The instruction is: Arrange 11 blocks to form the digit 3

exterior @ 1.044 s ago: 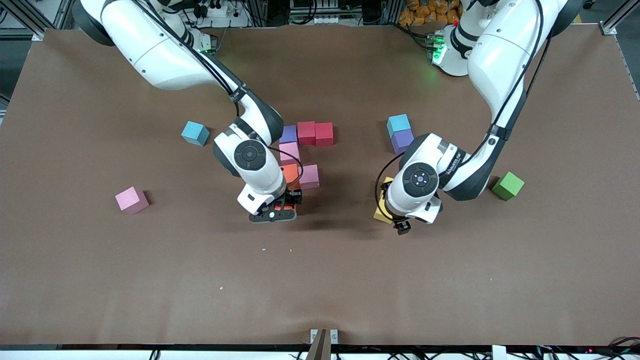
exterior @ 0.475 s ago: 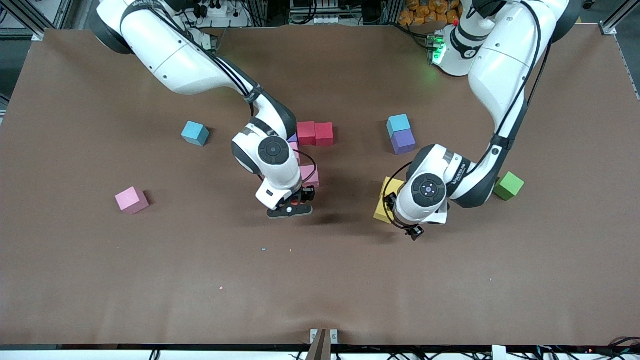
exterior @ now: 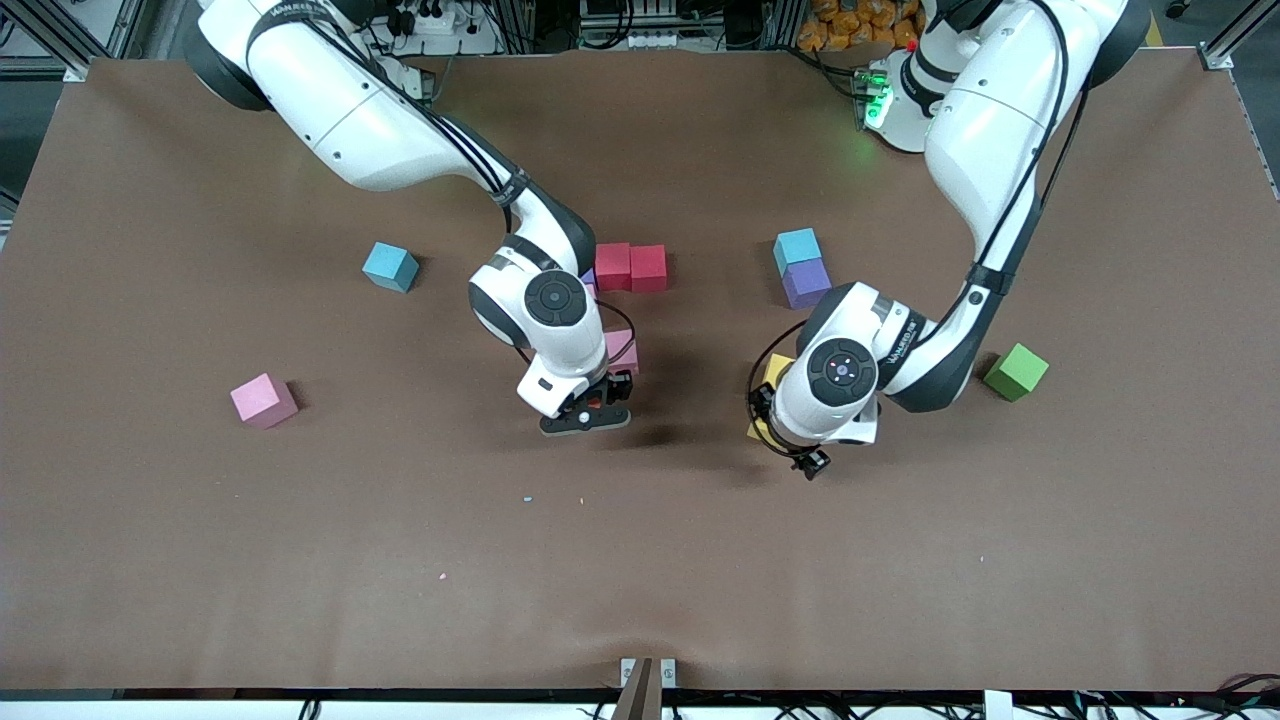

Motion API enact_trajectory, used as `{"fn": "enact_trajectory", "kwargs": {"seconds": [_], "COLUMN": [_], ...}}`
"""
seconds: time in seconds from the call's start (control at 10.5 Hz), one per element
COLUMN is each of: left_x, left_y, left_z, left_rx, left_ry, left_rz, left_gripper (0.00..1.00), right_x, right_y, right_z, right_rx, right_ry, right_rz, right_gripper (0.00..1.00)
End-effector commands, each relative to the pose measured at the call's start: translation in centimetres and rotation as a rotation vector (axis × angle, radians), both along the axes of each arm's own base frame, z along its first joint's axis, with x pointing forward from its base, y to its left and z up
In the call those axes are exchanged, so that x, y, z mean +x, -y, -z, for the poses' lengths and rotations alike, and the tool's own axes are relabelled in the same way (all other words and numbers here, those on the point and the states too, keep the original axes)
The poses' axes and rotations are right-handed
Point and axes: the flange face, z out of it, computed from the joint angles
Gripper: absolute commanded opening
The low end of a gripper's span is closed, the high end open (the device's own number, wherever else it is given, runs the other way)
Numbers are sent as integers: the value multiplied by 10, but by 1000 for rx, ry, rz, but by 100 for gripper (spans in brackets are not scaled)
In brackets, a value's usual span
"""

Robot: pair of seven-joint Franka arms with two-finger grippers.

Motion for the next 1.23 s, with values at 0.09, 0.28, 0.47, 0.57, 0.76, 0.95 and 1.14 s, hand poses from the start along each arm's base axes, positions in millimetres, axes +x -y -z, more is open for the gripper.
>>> {"fn": "enact_trajectory", "kwargs": {"seconds": [0.09,0.28,0.47,0.57,0.76,0.95,1.14], "left_x": [6,3,3,3,3,6,12], "left_y": [-1,4,3,2,5,6,11], "left_z": [-9,-8,-5,-1,-8,-28,-42], "left_rx": [-8,2,41,59,61,42,51], "left_ry": [21,29,59,69,82,104,181], "left_rz": [-268,-221,-146,-96,-60,-65,3], "left_gripper": [100,100,100,100,100,100,100], "right_x": [-13,-21,-26,-28,-32,-32,-35], "right_y": [-12,-7,-2,0,3,6,6], "right_z": [12,25,32,35,36,35,35], "right_rx": [-42,-73,-92,-96,-112,-118,-118], "right_ry": [1,-7,-13,-17,-45,-67,-71], "right_rz": [-38,-62,-79,-80,-54,-28,-8], "right_gripper": [0,0,0,0,0,0,0]}}
